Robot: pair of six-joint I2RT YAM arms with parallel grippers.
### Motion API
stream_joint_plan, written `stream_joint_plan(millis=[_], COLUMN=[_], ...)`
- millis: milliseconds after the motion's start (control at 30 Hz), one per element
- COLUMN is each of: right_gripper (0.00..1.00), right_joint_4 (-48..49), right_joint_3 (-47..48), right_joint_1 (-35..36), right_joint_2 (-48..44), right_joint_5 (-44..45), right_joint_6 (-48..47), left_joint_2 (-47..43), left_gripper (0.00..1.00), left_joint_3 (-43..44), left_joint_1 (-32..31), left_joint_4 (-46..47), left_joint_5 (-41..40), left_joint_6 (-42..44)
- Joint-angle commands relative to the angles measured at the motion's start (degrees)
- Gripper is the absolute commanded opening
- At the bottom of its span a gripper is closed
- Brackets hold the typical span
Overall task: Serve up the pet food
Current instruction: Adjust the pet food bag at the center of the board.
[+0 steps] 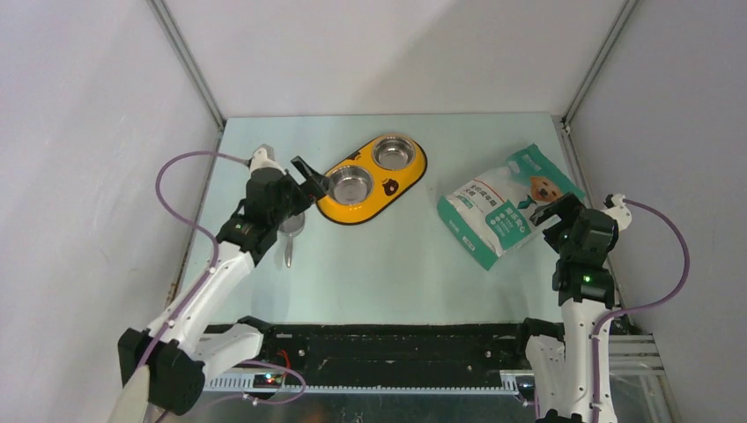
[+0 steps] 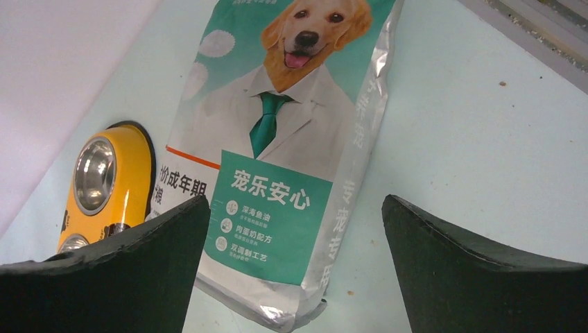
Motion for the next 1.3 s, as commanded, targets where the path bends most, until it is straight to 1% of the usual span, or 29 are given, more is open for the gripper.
stream_joint_plan(millis=[0, 67, 133, 167, 233, 267, 333, 367, 400, 433, 533, 633, 700, 767, 867, 1000, 1133, 1267], right_gripper=[1.0, 1.0, 1.0, 1.0, 1.0, 1.0, 1.0, 1.0, 1.0, 1.0, 1.0, 1.0, 1.0, 1.0, 1.0, 1.0, 1.0, 1.0], right_joint_4=[2.3, 2.2, 2.2, 2.3, 2.3, 1.5, 1.0, 1.2, 1.3, 1.4, 4.4, 2.9, 2.1, 3.2, 3.0, 3.2, 5.2, 9.6], right_joint_3=[2.0, 2.2, 3.1, 3.7, 5.8, 7.7, 10.3, 11.9, 12.7, 14.2, 17.3, 24.6, 28.7, 31.1, 33.8, 34.1, 34.1, 34.0], right_joint_1=[-0.3, -0.6, -1.6, -3.0, -6.3, -7.6, -12.4, -13.2, -14.5, -14.8, -15.5, -15.6, -15.6, -15.6, -15.5, -15.5, -15.5, -15.1], right_joint_2=[0.0, 0.2, 1.0, 2.3, 5.9, 7.7, 15.3, 17.4, 21.2, 23.2, 32.2, 40.5, 48.0, 51.9, 56.2, 60.6, 64.6, 67.4], right_joint_5=[3.1, 5.7, 7.5, 6.6, 0.7, -4.3, -10.6, -12.5, -12.5, -11.6, -9.0, -5.9, -4.9, -3.8, -1.6, -0.4, -4.7, -7.9], right_joint_6=[-1.8, -1.7, 0.4, -0.1, -1.0, -0.9, -1.1, -1.4, -1.3, -1.2, -2.2, -5.3, -7.4, -8.7, -9.4, -9.1, -6.6, -3.5], left_joint_2=[-4.5, -4.3, -2.6, -1.9, 0.7, 2.8, 6.4, 7.7, 10.4, 11.8, 19.3, 26.2, 30.2, 33.8, 38.8, 46.2, 50.4, 52.9], left_gripper=[0.99, 0.99, 0.99, 0.99, 0.99, 0.99, 0.99, 0.99, 0.99, 0.99, 0.99, 0.99, 0.99, 0.99, 0.99, 0.99, 0.99, 0.99], left_joint_3=[-3.0, -2.6, -1.9, -1.3, 0.1, 0.6, 2.8, 4.5, 5.5, 7.5, 12.8, 19.4, 23.3, 27.2, 33.6, 40.5, 45.3, 46.9], left_joint_1=[0.1, 0.0, -0.3, -0.7, -2.5, -4.1, -6.6, -7.5, -9.3, -10.2, -14.7, -17.8, -19.9, -22.4, -24.3, -26.3, -27.2, -27.4], left_joint_4=[-4.1, -5.5, -5.2, -4.9, -4.1, -3.7, -2.6, -2.2, -1.3, -0.9, -1.0, -1.2, -1.3, -1.4, -1.3, -2.4, -4.6, -5.8], left_joint_5=[-4.1, -4.0, -1.8, -0.9, 1.1, 1.5, 3.3, 4.0, 5.2, 7.7, 10.8, 14.0, 14.9, 16.0, 17.4, 17.8, 16.1, 14.0], left_joint_6=[1.4, 0.8, 0.6, 0.6, 0.8, 0.9, 1.2, 1.3, 1.3, 1.3, 1.6, 1.7, 1.6, 1.5, 1.2, 0.1, 0.4, 0.3])
